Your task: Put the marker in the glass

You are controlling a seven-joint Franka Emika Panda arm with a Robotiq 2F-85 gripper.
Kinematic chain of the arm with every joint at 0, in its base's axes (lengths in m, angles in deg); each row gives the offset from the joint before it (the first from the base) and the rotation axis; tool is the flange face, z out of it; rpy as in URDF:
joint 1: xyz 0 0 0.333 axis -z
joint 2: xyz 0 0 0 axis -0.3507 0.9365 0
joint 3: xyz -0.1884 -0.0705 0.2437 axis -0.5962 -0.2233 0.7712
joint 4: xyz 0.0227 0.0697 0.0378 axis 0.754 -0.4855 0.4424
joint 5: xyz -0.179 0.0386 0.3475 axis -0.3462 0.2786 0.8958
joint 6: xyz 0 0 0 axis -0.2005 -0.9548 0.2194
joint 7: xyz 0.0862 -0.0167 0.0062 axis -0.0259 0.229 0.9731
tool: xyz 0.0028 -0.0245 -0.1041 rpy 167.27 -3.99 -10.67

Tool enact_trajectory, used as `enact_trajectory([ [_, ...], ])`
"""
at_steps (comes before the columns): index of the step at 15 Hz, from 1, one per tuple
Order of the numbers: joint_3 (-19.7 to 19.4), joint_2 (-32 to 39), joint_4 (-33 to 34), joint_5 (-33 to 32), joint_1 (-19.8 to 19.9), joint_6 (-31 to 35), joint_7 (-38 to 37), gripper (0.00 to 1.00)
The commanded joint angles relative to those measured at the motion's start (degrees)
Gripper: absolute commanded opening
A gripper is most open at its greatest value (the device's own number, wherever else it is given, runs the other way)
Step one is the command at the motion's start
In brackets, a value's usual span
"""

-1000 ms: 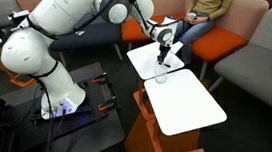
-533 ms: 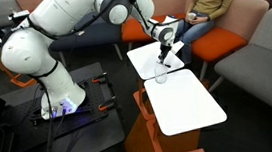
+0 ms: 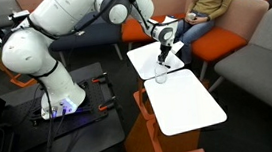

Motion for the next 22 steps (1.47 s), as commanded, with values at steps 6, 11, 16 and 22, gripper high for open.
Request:
enact_trajectory([
  [6,-1.4,0.8,1.6,0.5,-1.4,-2.3,-4.6,0.45],
  [11,-1.3,0.8,1.7,0.4,-1.4,-1.9,-4.7,0.12],
  [16,-0.4,0.1,0.9,1.2,-0.6,-1.5,-4.4,0.03],
  [22,10.2,-3.6,-3.3,11.1,9.4,-0.3,8.4,0.03],
])
